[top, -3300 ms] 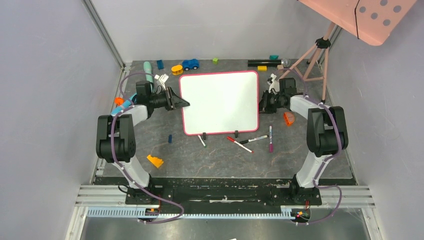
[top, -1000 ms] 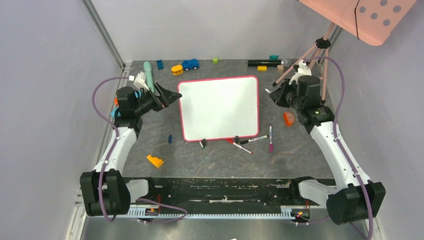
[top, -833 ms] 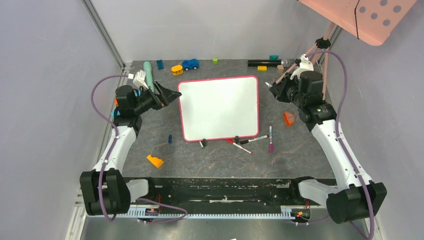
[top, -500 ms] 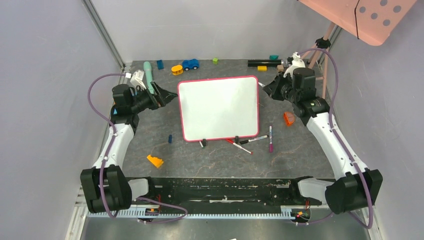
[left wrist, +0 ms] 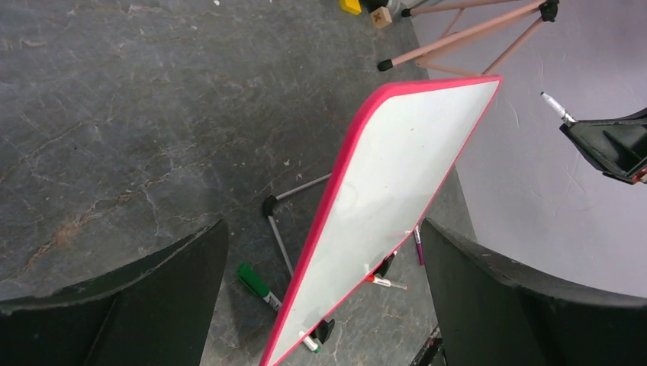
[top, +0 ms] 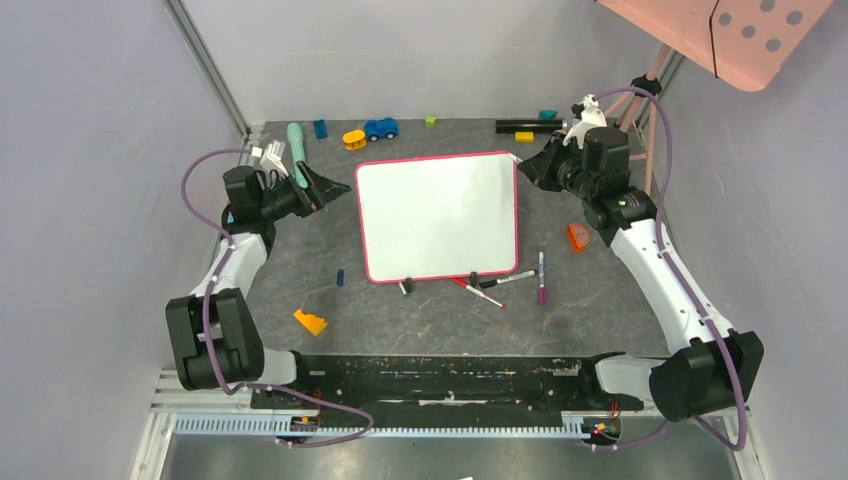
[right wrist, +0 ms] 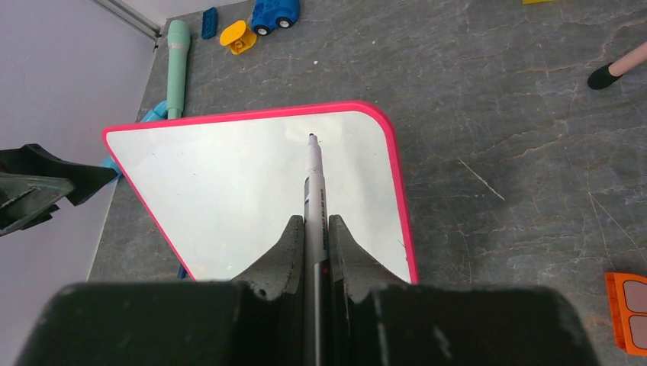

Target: Write a sentence on the whiteboard

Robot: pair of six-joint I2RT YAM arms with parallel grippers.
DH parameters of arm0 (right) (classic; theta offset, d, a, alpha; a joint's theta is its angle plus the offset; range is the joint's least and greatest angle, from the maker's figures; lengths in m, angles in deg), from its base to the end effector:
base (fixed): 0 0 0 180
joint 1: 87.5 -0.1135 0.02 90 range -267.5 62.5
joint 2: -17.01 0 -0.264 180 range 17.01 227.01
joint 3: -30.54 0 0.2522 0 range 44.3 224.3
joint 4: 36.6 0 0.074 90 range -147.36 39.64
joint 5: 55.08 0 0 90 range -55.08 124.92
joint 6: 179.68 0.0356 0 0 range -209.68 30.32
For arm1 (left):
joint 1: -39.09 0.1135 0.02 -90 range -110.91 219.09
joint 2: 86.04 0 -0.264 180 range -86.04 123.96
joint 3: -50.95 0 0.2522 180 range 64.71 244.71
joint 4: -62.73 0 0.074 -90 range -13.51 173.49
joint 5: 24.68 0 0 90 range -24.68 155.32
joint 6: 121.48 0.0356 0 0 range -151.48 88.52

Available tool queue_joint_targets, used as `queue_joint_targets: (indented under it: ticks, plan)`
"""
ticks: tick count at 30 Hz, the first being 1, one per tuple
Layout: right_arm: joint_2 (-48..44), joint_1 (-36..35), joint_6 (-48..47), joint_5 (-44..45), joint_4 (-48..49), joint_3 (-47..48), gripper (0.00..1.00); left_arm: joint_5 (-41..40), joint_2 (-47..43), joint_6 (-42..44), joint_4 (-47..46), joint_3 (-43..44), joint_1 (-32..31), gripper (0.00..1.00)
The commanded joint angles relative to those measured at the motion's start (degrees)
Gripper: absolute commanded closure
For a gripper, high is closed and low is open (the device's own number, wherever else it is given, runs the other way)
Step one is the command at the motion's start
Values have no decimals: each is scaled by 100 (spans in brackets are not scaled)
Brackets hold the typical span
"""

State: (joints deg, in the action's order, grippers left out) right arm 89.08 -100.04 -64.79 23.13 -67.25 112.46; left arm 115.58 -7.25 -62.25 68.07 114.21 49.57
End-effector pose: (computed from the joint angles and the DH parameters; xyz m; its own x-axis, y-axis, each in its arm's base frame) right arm 0.2805 0.0698 0.3692 -0.4824 0.3148 -0.8175 -0.2160 0.8616 0.4593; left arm 0.3020 0.0280 0.2705 -0.6030 -0.4441 -0.6627 0.3279 0.6193 -0.7134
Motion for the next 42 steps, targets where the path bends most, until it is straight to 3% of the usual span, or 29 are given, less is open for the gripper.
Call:
queue_joint_targets:
  ticks: [1,5,15,22,27,37,39,42]
  plan:
    - [-201,-36,-78,-153,310,201,100,293,32,-233,-656,-243,41,0]
    - [-201,-65,-176,-207,354,287,100,325,143,-85,-1000,-589,41,0]
    - [-394,-152,-173,-284,458,159,100,1106,696,-73,-3528,-1951,42,0]
    - [-357,-154,-173,-232,454,206,100,1395,798,-13,-3866,-2267,24,0]
    - [-268,-155,-150,-300,546,177,100,1675,1093,-49,-3809,-2086,-1,0]
    - [-167,-157,-80,-415,719,128,100,1924,1731,-549,-4652,-1816,-485,0]
    - [-162,-153,-95,-406,691,120,100,1892,1857,-641,-4993,-1805,-591,8]
    - [-169,-153,-100,-403,659,80,100,1927,2067,-938,-5676,-1829,-659,36]
